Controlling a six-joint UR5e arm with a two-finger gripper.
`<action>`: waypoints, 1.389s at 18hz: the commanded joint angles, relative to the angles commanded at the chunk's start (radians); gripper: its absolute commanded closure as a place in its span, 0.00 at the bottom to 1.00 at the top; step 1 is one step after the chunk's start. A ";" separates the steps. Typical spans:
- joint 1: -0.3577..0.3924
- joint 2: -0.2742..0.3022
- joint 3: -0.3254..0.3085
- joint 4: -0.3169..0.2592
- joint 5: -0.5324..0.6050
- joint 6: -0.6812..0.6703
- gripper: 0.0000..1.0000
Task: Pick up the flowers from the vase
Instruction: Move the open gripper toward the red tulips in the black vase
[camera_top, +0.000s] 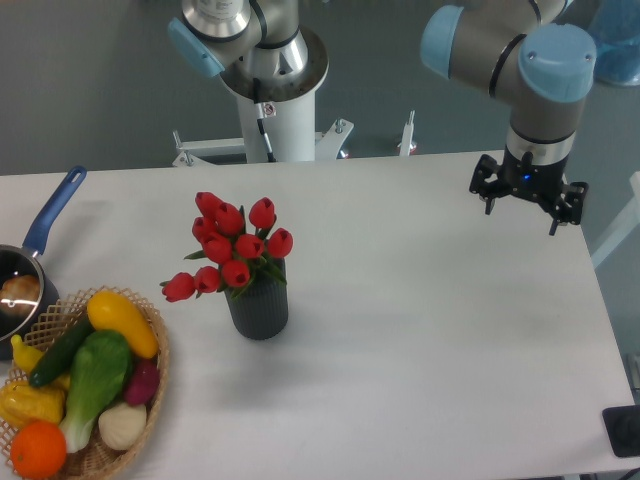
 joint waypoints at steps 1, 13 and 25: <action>0.000 0.000 0.002 -0.003 0.000 0.000 0.00; -0.101 0.028 -0.011 0.032 -0.119 -0.259 0.00; -0.222 0.224 -0.305 0.031 -0.399 0.023 0.00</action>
